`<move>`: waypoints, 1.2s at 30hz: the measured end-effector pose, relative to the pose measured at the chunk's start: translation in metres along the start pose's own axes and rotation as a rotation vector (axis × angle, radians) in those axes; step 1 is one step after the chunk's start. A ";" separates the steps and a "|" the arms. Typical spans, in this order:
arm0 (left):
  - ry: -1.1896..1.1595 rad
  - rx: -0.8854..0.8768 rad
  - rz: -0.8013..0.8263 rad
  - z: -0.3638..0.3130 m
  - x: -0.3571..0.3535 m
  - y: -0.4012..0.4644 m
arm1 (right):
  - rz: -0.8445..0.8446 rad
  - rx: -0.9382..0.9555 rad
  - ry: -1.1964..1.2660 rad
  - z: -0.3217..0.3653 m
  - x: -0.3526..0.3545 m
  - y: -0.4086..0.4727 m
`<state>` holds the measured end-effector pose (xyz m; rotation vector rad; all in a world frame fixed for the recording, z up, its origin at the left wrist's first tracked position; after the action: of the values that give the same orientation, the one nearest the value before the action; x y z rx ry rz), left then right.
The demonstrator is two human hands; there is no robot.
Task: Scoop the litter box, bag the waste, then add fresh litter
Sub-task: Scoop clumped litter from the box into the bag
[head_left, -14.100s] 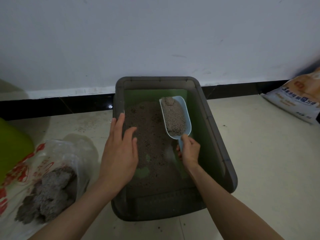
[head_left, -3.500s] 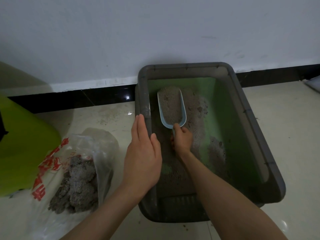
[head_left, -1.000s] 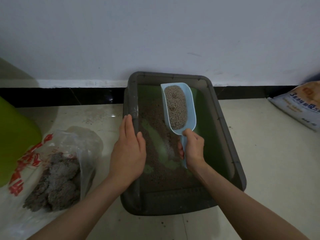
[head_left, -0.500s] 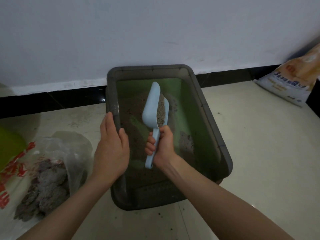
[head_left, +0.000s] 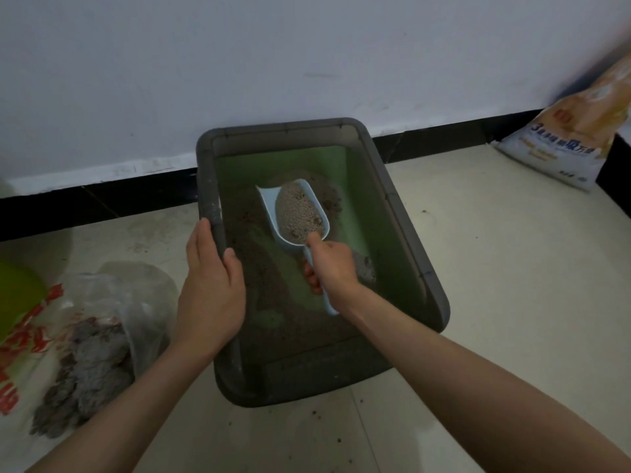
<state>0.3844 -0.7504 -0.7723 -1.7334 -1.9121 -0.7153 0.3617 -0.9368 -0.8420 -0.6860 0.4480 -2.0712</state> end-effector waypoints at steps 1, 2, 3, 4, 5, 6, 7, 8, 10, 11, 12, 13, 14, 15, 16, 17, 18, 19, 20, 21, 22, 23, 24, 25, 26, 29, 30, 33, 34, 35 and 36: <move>-0.008 -0.003 -0.003 0.000 0.001 0.000 | -0.023 0.033 -0.068 0.006 0.004 0.004; -0.014 -0.006 -0.005 0.000 0.001 0.000 | -0.041 0.057 -0.119 0.011 0.008 0.006; -0.015 -0.004 -0.005 -0.001 0.001 0.000 | -0.053 0.072 -0.155 0.017 0.011 0.009; -0.011 0.004 -0.004 0.000 0.001 0.000 | -0.059 0.083 -0.180 0.022 0.014 0.010; -0.006 0.016 -0.003 0.000 0.001 0.000 | -0.060 0.089 -0.203 0.027 0.017 0.011; -0.003 0.026 -0.002 0.000 0.001 -0.001 | -0.060 0.094 -0.227 0.032 0.019 0.012; -0.002 0.031 0.001 0.000 0.001 -0.001 | -0.058 0.096 -0.255 0.036 0.022 0.013; -0.003 0.031 0.003 0.000 0.001 -0.002 | -0.053 0.094 -0.284 0.038 0.024 0.013; -0.004 0.027 0.005 -0.001 0.002 -0.002 | -0.042 0.076 -0.324 0.041 0.026 0.014; -0.004 0.027 0.006 -0.001 0.002 -0.002 | -0.039 0.070 -0.334 0.042 0.026 0.013; -0.002 0.030 0.007 -0.001 0.002 -0.002 | -0.035 0.066 -0.340 0.042 0.026 0.013; 0.000 0.034 0.008 -0.001 0.002 -0.002 | -0.032 0.064 -0.343 0.042 0.026 0.013; 0.004 0.037 0.008 -0.001 0.002 -0.002 | -0.032 0.062 -0.346 0.042 0.025 0.012; 0.006 0.039 0.008 -0.001 0.002 -0.002 | -0.032 0.060 -0.348 0.041 0.025 0.012; 0.008 0.039 0.008 -0.001 0.002 -0.003 | -0.033 0.057 -0.354 0.040 0.024 0.011; 0.011 0.038 0.008 -0.001 0.002 -0.002 | -0.035 0.056 -0.361 0.039 0.024 0.011; 0.013 0.037 0.009 -0.002 0.002 -0.002 | -0.037 0.057 -0.370 0.039 0.024 0.010; 0.015 0.036 0.010 -0.002 0.001 -0.002 | -0.037 0.060 -0.378 0.040 0.023 0.010; 0.017 0.035 0.010 -0.002 0.001 -0.002 | -0.034 0.065 -0.387 0.041 0.023 0.010; 0.019 0.036 0.010 -0.002 0.001 -0.002 | -0.029 0.067 -0.394 0.042 0.023 0.011; 0.021 0.037 0.009 -0.001 0.001 -0.002 | -0.021 0.068 -0.401 0.042 0.024 0.010; 0.024 0.036 0.009 -0.001 0.001 -0.002 | -0.012 0.068 -0.412 0.044 0.024 0.010; 0.028 0.035 0.009 -0.001 0.001 -0.002 | -0.001 0.070 -0.428 0.045 0.024 0.010; 0.030 0.035 0.009 -0.001 0.001 -0.002 | 0.010 0.076 -0.451 0.046 0.024 0.009; 0.031 0.035 0.010 -0.002 0.001 -0.002 | 0.019 0.084 -0.479 0.047 0.024 0.009; 0.031 0.037 0.008 -0.002 0.001 -0.001 | 0.039 0.106 -0.544 0.049 0.024 0.009; 0.030 0.036 0.006 -0.002 0.001 -0.001 | 0.043 0.108 -0.550 0.050 0.023 0.009; 0.025 0.029 0.003 -0.003 0.002 -0.001 | 0.049 0.064 -0.459 0.051 0.019 0.011; 0.021 0.028 0.003 -0.003 0.001 -0.001 | 0.052 0.039 -0.386 0.051 0.015 0.011; 0.019 0.028 0.004 -0.003 0.002 -0.001 | 0.053 0.023 -0.315 0.052 0.010 0.012; 0.018 0.029 0.004 -0.003 0.002 -0.001 | 0.050 0.022 -0.261 0.053 0.005 0.013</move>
<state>0.3833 -0.7511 -0.7689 -1.7076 -1.8969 -0.6964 0.4007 -0.9514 -0.8065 -0.9086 0.2905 -1.9039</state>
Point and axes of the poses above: each hand's wrist, its own y-axis towards the middle knuckle, its own x-axis out of the back of the hand, z = x × y, the point moved 10 cm from there along y, towards the middle knuckle, and after that the axes turned 9 degrees about -z, right-handed, at the moved point
